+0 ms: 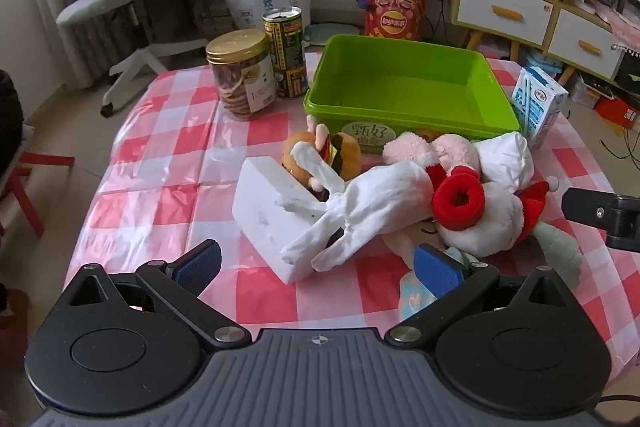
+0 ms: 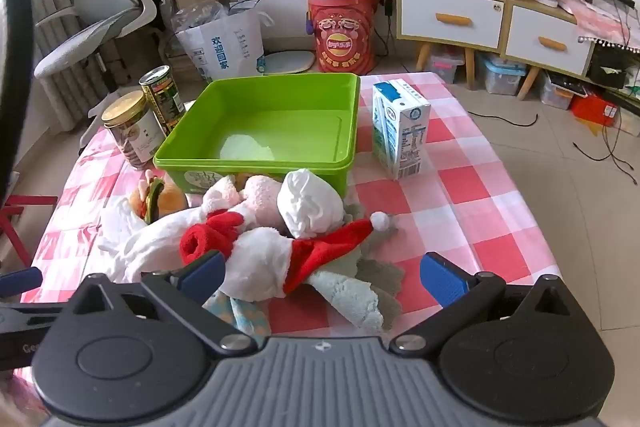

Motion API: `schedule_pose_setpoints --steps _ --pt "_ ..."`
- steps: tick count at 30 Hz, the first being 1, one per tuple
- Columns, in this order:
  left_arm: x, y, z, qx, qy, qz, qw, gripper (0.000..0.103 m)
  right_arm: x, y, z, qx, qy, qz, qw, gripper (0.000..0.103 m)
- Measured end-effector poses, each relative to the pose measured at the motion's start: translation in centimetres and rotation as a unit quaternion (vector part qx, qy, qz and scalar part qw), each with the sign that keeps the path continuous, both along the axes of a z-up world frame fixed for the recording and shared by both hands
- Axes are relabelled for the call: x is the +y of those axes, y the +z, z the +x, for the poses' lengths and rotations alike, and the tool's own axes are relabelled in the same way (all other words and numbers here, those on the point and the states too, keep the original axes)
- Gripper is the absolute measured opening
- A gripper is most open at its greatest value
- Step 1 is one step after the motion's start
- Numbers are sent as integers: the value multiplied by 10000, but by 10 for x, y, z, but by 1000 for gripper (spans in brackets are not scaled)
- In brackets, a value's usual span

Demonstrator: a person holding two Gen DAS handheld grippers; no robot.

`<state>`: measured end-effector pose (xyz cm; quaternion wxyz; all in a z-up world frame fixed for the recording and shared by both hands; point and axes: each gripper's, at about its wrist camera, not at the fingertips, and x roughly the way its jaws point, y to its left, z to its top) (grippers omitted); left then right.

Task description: Organize soft objects

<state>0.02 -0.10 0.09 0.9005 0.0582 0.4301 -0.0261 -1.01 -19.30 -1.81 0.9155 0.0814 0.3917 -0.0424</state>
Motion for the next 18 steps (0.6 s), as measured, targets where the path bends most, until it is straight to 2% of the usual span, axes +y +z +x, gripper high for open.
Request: schedule_pose_setpoints --steps 12,14,18 --pt "-1 4 -5 -222 206 -16 9995 98 7 1 3 25 2 61 10000 81" --pt "3 3 -1 -39 -1 -26 10000 98 10 0 4 28 12 48 10000 81" --pt "6 3 0 -48 33 -50 10000 98 5 1 1 20 61 49 10000 81"
